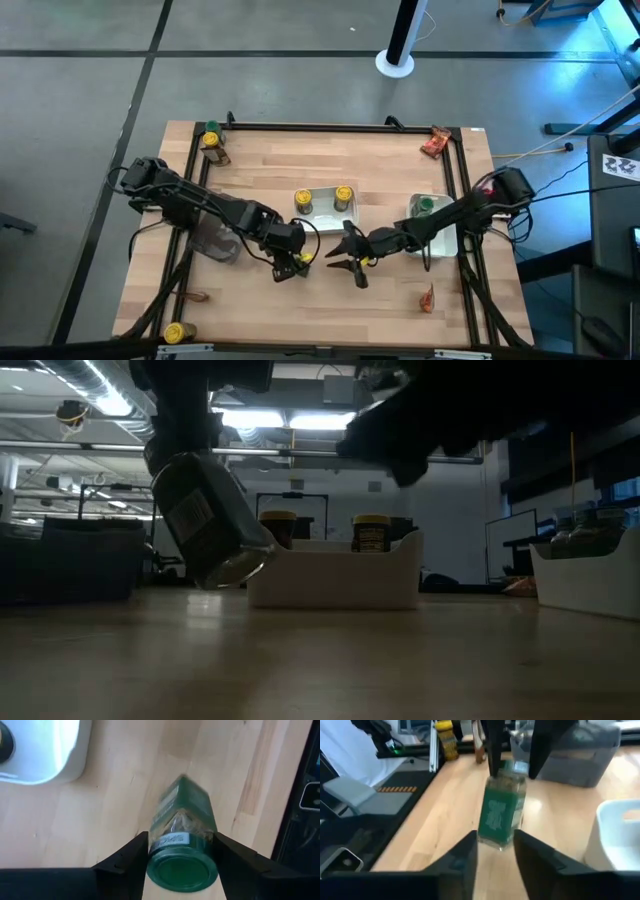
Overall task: Sort spices by type
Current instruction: Put the bottom green seasoning bottle into the right white bin
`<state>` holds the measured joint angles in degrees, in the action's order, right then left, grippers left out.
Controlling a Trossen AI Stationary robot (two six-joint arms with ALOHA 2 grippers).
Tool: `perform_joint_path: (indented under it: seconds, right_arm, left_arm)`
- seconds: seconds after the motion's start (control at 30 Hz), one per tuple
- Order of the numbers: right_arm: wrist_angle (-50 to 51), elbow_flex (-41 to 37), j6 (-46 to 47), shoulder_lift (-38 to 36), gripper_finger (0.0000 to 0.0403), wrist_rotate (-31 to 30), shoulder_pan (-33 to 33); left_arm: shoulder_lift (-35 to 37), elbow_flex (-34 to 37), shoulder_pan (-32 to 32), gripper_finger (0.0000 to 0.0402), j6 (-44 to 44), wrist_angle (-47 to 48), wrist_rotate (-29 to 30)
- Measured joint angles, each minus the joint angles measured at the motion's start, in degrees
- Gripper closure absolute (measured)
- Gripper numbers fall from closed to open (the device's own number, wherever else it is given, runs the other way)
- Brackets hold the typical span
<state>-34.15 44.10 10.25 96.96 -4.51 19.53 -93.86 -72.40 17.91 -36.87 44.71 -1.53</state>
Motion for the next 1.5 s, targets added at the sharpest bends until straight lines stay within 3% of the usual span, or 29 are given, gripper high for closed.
perform_joint_path:
  seconds: [0.17, 0.3, 0.53, 0.87, 0.97, 1.27, 1.5]
  right_arm:
    - [-3.69, 0.09, -0.03, 3.58, 0.0351, -1.25, -0.04]
    - [-3.43, 0.13, -0.07, 4.25, 0.0378, -2.51, -0.04]
    - [-3.48, 0.17, -0.18, 4.25, 0.0384, -2.56, -0.04]
    - [-2.86, 0.17, -0.21, 4.25, 0.0384, -2.56, -0.04]
    - [-1.94, 0.17, -0.23, 4.25, 0.0384, -2.56, -0.04]
    - [-1.26, 0.17, -0.23, 4.25, 0.0384, -2.56, -0.04]
    - [-1.31, 0.17, -0.25, 4.23, 0.0384, -2.56, -0.04]
  left_arm:
    - [0.00, 0.00, 0.00, 0.0234, 1.07, -1.66, 0.48]
    - [0.00, 0.00, -0.38, 0.0256, 1.80, -1.84, 0.99]
    - [0.00, 0.00, -0.42, 0.0288, 3.82, -1.77, 3.25]
    - [0.00, 0.00, -0.46, 0.0290, 5.85, -4.75, 3.16]
    - [0.00, 0.00, -0.44, 0.0272, 7.39, -6.03, 2.61]
    - [-0.02, 0.00, -0.33, 0.0170, 9.58, -11.04, 2.15]
    - [-0.02, 0.00, -0.62, 0.0154, 9.26, -12.91, 2.76]
